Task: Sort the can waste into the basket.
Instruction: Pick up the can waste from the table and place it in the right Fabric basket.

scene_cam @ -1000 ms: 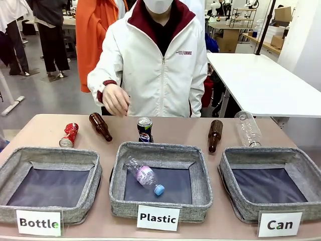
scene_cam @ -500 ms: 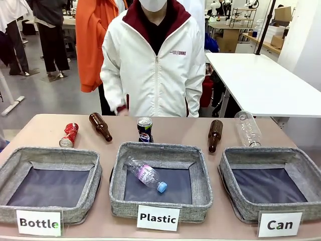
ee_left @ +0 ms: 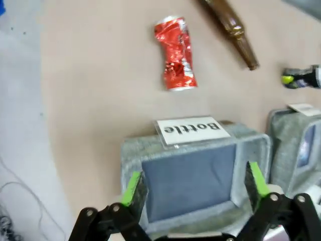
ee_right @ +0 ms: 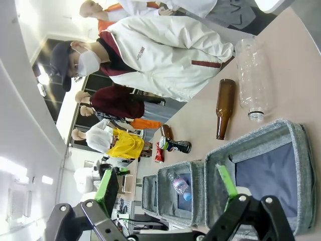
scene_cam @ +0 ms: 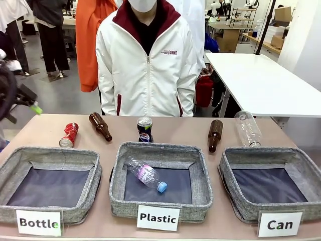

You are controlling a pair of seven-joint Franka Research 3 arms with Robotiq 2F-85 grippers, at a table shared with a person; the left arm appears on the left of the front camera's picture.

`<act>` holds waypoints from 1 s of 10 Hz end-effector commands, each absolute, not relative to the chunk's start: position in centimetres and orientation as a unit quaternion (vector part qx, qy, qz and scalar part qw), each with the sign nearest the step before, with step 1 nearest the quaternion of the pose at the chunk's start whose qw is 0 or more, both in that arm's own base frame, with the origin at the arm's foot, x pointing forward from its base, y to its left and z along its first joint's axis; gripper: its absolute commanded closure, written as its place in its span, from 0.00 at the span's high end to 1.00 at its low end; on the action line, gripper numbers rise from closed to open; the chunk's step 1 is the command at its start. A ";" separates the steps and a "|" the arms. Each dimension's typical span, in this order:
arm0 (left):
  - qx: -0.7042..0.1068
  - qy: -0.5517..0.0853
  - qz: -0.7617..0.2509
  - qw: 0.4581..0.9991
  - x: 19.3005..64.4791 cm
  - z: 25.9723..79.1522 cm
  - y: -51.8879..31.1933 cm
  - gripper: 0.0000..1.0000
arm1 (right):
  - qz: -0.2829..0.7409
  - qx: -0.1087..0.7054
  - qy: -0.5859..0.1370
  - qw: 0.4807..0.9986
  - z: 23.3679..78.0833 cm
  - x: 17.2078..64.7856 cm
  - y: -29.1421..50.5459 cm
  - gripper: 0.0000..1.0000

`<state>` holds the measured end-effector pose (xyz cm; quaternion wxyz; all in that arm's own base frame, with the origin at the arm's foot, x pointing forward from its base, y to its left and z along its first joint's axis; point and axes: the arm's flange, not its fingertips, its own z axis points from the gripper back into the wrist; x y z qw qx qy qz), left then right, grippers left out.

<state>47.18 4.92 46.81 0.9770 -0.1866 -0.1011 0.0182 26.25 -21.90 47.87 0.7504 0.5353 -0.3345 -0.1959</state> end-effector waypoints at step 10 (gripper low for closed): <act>-0.070 -0.143 -0.063 0.985 59.6 33.2 -2.9 1.00 | -0.186 0.537 -0.349 0.745 47.9 26.5 -22.1 1.00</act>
